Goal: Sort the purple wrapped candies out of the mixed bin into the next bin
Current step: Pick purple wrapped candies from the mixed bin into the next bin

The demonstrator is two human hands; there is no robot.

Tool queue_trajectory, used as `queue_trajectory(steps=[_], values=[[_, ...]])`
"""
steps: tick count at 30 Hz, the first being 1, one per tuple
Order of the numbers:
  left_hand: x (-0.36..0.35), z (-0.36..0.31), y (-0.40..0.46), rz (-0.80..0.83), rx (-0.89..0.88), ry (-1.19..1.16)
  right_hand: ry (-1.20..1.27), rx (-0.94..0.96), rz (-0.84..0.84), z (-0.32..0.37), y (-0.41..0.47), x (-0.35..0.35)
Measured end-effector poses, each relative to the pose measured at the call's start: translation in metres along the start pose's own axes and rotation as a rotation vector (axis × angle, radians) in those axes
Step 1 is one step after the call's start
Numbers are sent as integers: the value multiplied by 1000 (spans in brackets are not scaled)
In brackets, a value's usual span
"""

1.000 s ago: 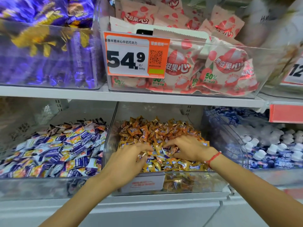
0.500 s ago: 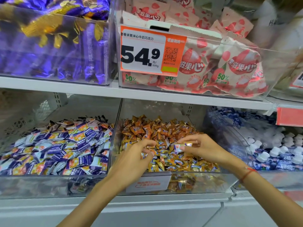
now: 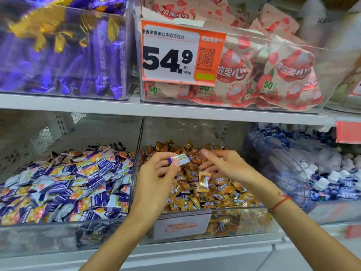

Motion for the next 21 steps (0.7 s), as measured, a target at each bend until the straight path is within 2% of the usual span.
queue_trajectory(steps=[2, 4, 6, 9, 11, 13, 17, 19, 21], values=[[-1, 3, 3, 16, 3, 58, -440, 29, 0, -15, 20, 10], [-2, 8, 7, 57, 21, 137, -765, 11, 126, -26, 35, 0], [-4, 11, 8, 84, 26, 214, -942, -29, 239, -34, 44, -18], [-6, 10, 6, 124, -4, 298, -1056, -18, 244, -30, 47, -27], [-7, 11, 6, 159, 9, 301, -987, -25, 240, -34, 43, -24], [-9, 11, 7, 189, 36, 273, -796, -28, 157, -34, 33, -13], [-12, 17, 9, 196, 151, 213, -162, 54, 0, 5, 12, 4], [-11, 13, 10, 168, 185, 134, 153, 112, 25, 32, 6, 1], [-11, 9, 11, 166, 246, 21, 169, 177, 96, 51, 0, -11]])
Point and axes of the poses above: each hand's wrist, its own y-axis towards the middle knuckle, its own x-axis out of the back of the hand, z = x × y, the point moved 5 cm from there along y, towards the middle knuckle, and after that the axes turned 11 degrees about x, right-handed, at the moved point
